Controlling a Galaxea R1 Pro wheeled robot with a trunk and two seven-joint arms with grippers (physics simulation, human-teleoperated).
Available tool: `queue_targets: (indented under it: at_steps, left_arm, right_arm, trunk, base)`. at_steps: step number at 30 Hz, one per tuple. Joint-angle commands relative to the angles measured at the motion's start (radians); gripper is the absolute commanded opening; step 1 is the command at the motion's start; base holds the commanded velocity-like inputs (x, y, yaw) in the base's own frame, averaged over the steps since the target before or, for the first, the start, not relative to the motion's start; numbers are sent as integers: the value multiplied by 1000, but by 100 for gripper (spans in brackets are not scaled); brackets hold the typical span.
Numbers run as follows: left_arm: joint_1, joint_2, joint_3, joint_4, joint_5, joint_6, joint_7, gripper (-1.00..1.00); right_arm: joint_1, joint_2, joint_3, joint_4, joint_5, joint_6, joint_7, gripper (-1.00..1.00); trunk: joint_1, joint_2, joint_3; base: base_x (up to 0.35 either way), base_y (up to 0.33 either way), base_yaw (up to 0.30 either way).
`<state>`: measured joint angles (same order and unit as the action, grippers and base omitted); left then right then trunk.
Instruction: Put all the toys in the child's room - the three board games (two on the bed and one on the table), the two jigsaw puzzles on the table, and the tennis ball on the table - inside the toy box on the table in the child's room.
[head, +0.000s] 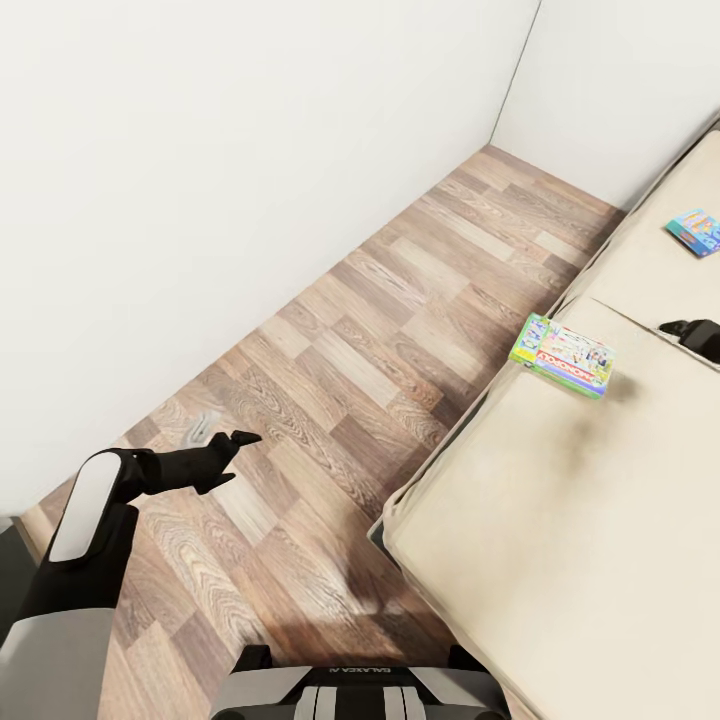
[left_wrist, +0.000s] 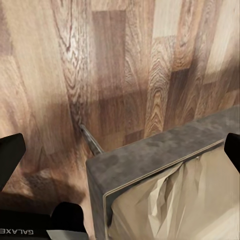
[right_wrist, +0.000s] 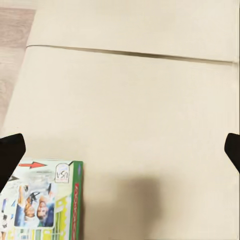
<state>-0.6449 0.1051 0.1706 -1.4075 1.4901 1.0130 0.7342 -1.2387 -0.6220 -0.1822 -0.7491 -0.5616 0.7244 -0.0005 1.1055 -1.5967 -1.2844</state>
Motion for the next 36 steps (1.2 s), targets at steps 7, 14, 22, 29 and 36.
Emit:
queue_targets:
  at_steps: [7,14,22,29,36]
  left_arm:
    - [11,12,-11,12,24,-11,20,100]
    - [11,26,-11,12,24,-11,20,100]
    - [11,26,-11,12,24,-11,20,100]
    - [11,26,-11,12,24,-11,20,100]
    - [11,26,-11,12,24,-11,20,100]
  right_arm:
    - [61,-28,-79,-164,12,-5,-4,100]
    - [20,-67,-79,-204,45,-22,-4,100]
    - [-25,-68,-79,-249,45,-22,-4,100]
    - [-54,-68,-79,-269,45,-22,-4,100]
    - [-54,-68,-79,-269,45,-22,-4,100]
  trunk:
    - [0,0,0]
    - [0,0,0]
    - [0,0,0]
    - [0,0,0]
    - [0,0,0]
  base:
    - [0,0,0]
    - [0,0,0]
    - [0,0,0]
    - [0,0,0]
    - [0,0,0]
